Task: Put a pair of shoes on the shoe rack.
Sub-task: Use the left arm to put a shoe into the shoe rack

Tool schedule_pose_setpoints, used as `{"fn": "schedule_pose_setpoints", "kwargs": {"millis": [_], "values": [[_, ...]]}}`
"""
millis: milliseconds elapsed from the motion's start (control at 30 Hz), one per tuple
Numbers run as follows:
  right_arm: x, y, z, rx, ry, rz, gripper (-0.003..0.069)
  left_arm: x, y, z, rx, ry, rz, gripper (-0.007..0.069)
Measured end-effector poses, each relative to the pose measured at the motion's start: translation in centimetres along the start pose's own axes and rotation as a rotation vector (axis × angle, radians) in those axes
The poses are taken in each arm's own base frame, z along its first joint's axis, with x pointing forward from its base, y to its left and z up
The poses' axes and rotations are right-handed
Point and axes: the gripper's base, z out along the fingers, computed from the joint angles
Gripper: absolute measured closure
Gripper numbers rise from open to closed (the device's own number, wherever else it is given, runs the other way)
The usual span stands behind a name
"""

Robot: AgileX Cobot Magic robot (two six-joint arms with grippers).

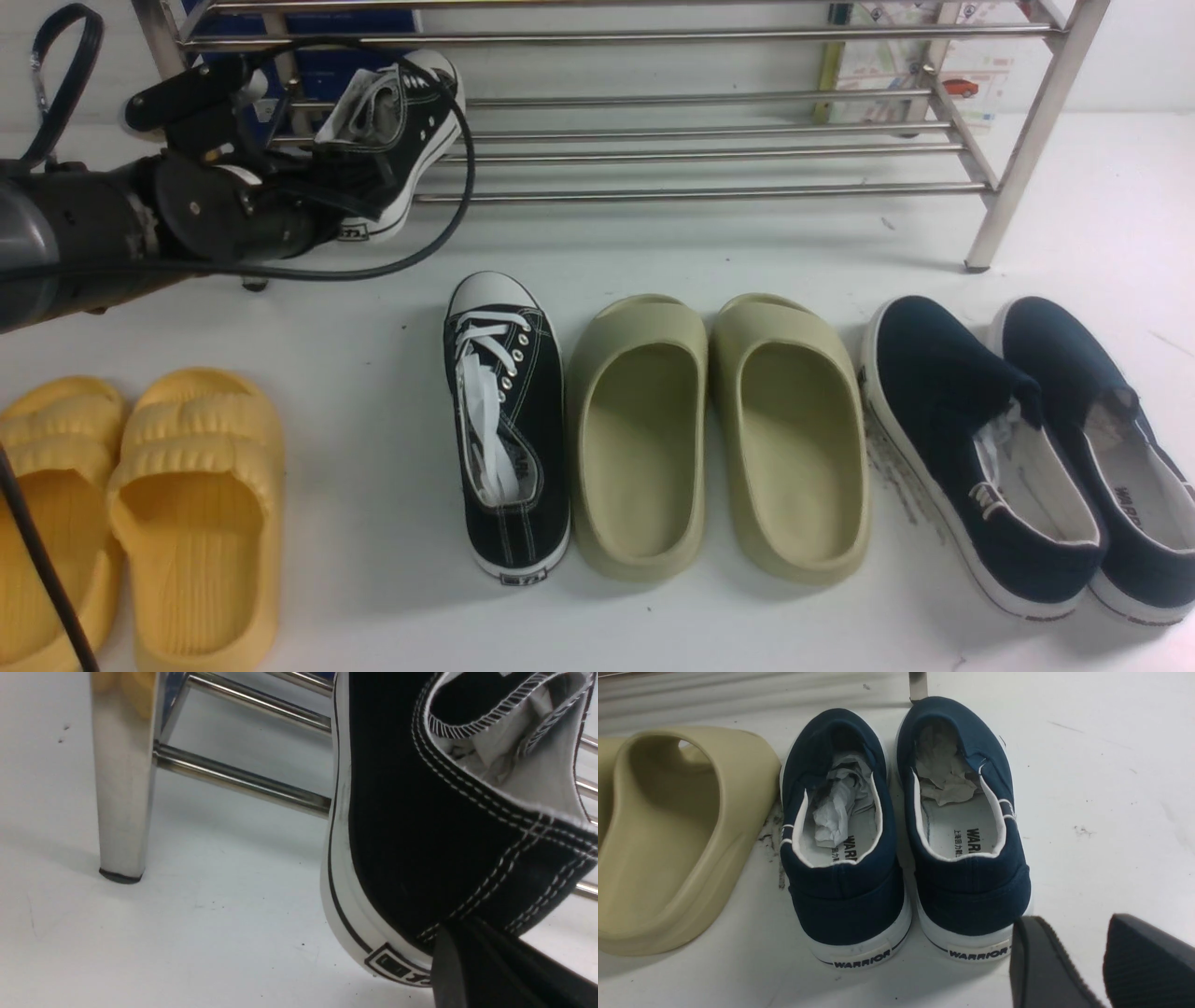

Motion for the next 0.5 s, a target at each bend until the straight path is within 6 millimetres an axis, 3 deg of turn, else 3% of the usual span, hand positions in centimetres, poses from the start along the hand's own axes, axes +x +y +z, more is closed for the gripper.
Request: {"fn": "schedule_pose_setpoints", "kwargs": {"millis": [133,267,467,500], "values": [[0.0,0.0,0.0,0.0,0.0,0.0,0.0415,0.5,0.0,-0.1,0.0,0.069,0.016,0.0638],[0.0,0.0,0.0,0.0,0.0,0.0,0.0415,0.0,-0.6,-1.8,0.02,0.112,0.022,0.061],[0.0,0.0,0.0,0.0,0.0,0.0,0.0415,-2.0,-2.4,-8.1,0.09,0.203,0.081,0.0344],[0.0,0.0,0.0,0.0,0.0,0.0,0.0415,-1.8,-2.4,-8.3,0.09,0.229,0.085,0.0336]]}}
